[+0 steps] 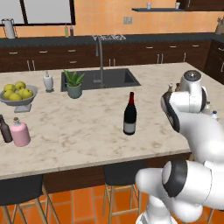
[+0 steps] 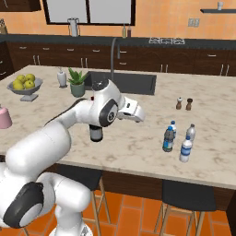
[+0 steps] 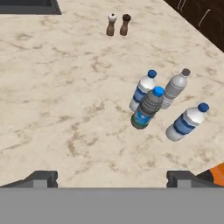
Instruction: Move the plastic bottles in the middle to the plastics group, and the glass bottles in the middle to the glass group.
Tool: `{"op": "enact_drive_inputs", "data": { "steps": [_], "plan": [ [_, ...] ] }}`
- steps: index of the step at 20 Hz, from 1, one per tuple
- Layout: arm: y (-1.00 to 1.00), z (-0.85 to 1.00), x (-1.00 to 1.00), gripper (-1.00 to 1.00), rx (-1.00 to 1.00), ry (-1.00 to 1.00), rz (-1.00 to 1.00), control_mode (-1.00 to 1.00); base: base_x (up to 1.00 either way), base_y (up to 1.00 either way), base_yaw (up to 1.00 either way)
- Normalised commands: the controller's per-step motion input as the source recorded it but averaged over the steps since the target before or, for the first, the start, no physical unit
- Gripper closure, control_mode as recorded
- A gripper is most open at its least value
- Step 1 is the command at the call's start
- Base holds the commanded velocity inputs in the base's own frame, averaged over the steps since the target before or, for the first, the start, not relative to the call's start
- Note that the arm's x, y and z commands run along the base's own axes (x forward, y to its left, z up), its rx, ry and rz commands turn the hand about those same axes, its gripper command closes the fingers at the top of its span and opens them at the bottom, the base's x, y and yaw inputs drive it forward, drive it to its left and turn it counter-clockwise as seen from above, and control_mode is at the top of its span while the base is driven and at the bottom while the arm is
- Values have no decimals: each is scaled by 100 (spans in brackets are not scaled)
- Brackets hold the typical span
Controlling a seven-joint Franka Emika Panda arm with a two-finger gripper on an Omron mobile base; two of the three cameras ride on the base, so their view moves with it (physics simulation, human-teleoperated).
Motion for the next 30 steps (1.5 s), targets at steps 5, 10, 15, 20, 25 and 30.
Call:
{"op": "enact_drive_inputs", "data": {
  "steps": [5, 10, 15, 20, 25, 30],
  "plan": [
    [57, 63, -51, -100, 7, 7, 10, -100, 0, 0, 0],
    [51, 10, -23, -100, 6, 1, 10, -100, 0, 0, 0],
    [100, 0, 0, -100, 0, 17, 1, -100, 0, 0, 0],
    [91, 0, 0, -100, 4, 1, 0, -100, 0, 0, 0],
    [56, -2, 5, -100, 18, 0, 0, -100, 0, 0, 0],
    [3, -2, 11, -100, 6, 0, 0, -100, 0, 0, 0]
  ]
}}
